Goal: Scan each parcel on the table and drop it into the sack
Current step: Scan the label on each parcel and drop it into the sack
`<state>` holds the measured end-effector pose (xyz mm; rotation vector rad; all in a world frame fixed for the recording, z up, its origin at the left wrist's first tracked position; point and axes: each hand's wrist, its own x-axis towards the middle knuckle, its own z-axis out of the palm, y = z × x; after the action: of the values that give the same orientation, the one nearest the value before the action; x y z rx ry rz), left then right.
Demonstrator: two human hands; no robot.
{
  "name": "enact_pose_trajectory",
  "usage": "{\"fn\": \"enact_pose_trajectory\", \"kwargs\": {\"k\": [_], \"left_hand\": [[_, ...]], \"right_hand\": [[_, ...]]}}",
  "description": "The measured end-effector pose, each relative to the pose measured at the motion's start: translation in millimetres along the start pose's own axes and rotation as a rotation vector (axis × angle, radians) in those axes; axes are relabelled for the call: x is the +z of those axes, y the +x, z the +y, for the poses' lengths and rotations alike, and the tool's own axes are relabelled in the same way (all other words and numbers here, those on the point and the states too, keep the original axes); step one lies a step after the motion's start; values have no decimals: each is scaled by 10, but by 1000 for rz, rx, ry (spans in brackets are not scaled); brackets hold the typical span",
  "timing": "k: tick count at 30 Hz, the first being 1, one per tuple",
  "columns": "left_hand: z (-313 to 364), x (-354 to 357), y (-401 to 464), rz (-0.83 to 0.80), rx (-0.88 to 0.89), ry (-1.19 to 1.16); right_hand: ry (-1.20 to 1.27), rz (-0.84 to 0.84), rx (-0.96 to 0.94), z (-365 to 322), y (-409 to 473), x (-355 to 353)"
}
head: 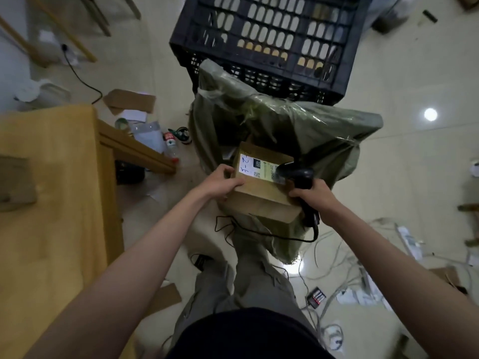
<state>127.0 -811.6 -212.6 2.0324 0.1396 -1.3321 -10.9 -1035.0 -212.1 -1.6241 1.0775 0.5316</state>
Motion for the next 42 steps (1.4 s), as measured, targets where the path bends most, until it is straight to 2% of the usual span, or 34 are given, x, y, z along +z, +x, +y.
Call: {"fn": "enact_pose_trajectory", "kwargs": {"k": [5, 9, 18, 25, 34, 42], "left_hand": [[222, -141, 355, 20, -74, -70], [311, -348, 524, 93, -104, -237], [282, -536, 372, 122, 1, 149], [151, -914, -205, 208, 53, 247], [-569, -1569, -1309, 435, 17, 228], [-1616, -1847, -2254, 628, -101, 62]], "right_hand": [[-27, -51, 2, -327, 417, -17], [-17, -48, -49, -667, 603, 85], [-213, -115, -52, -1103, 563, 299], [-300, -198, -145, -1665, 122, 541], [-538, -362, -362, -2246, -673, 1440], [-665, -539, -508, -2412, -1504, 2375]]}}
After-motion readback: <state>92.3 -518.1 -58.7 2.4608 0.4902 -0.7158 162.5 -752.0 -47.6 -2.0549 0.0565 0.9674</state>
